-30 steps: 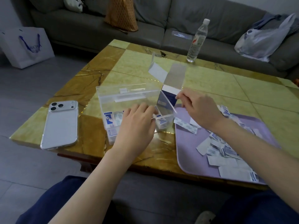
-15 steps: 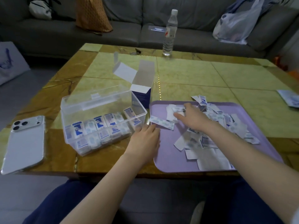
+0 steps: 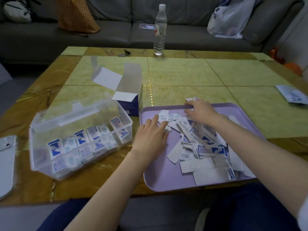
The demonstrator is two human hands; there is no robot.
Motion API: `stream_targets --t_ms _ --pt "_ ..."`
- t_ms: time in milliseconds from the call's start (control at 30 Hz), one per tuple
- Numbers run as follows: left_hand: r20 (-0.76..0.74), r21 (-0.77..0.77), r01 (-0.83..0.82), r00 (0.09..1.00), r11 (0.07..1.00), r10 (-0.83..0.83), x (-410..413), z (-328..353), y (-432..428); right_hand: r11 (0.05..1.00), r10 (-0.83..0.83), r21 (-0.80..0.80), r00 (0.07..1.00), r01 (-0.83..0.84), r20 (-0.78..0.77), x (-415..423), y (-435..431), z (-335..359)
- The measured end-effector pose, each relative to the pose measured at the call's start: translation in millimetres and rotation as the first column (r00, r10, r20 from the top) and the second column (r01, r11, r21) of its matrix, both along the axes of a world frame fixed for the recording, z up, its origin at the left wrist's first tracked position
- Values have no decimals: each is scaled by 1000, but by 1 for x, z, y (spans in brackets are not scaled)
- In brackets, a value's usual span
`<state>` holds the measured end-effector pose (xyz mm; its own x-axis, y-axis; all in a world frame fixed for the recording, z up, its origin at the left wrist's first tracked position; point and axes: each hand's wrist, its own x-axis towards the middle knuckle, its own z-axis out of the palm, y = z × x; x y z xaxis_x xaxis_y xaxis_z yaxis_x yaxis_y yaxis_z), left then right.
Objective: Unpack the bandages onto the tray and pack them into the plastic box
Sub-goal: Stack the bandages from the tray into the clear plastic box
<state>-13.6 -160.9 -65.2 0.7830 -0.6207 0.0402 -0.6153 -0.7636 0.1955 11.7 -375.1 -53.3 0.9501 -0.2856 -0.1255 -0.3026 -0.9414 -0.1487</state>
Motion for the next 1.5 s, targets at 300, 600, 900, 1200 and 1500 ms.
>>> stream_targets --t_ms 300,600,900,1200,1500 --pt "-52 54 9 999 998 -6 3 -6 -8 1000 -5 -21 987 9 164 -6 -10 9" --pt "-69 -6 21 997 1000 -22 -6 2 -3 947 199 208 956 -245 216 -44 38 9" --pt "46 -13 -122 991 992 122 -3 -3 0 984 93 146 993 -103 71 -36 59 4" --pt "106 0 -130 986 992 129 -6 -2 11 967 213 147 977 -208 -19 -23 87 1" --pt "91 -105 -101 990 989 111 -7 0 8 890 325 319 944 -326 57 -46 81 2"
